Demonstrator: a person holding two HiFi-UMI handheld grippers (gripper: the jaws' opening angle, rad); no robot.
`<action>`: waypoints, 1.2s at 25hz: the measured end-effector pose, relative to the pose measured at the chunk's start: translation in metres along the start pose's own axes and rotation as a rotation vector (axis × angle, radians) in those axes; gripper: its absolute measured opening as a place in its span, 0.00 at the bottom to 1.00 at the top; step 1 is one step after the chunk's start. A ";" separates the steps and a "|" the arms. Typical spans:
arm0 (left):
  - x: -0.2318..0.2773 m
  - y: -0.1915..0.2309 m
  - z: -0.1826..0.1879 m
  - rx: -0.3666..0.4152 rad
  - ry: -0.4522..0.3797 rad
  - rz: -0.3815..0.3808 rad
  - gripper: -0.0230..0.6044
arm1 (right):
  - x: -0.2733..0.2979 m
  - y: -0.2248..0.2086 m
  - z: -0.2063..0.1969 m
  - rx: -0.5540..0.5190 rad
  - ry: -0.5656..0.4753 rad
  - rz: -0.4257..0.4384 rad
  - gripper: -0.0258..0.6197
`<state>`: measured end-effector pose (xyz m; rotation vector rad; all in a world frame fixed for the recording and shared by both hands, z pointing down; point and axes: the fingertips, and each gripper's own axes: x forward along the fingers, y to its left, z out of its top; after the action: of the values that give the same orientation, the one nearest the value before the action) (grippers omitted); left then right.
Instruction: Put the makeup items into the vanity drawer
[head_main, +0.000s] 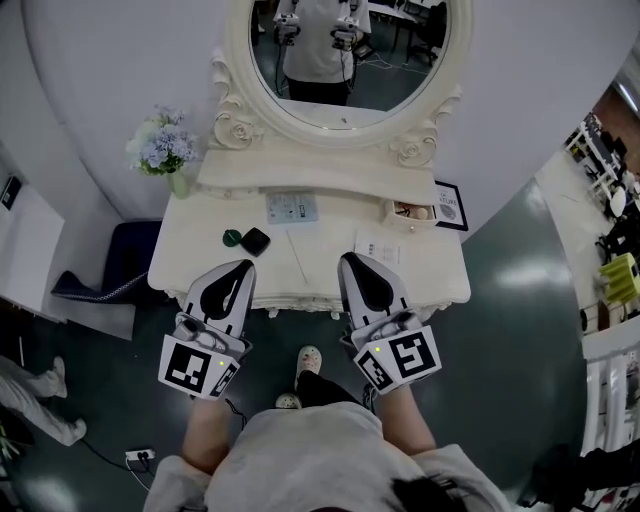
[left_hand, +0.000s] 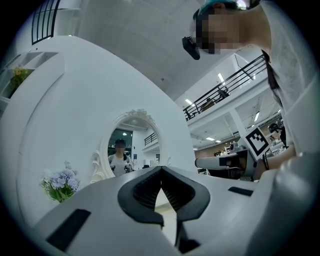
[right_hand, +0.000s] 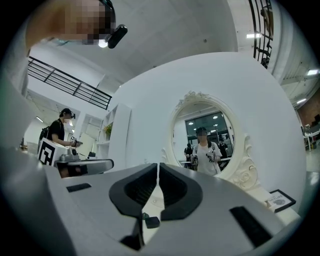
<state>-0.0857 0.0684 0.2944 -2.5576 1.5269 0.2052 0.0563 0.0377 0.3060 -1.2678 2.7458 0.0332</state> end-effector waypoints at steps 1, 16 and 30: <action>0.007 0.003 -0.001 0.001 -0.002 0.000 0.06 | 0.006 -0.004 -0.001 -0.005 0.001 0.004 0.08; 0.098 0.049 -0.012 0.019 -0.017 0.049 0.06 | 0.090 -0.071 -0.003 -0.020 -0.002 0.070 0.08; 0.136 0.067 -0.023 0.042 -0.025 0.082 0.06 | 0.132 -0.097 -0.017 0.008 0.000 0.134 0.08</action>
<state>-0.0803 -0.0843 0.2859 -2.4541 1.6111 0.2114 0.0436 -0.1260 0.3102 -1.0794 2.8233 0.0342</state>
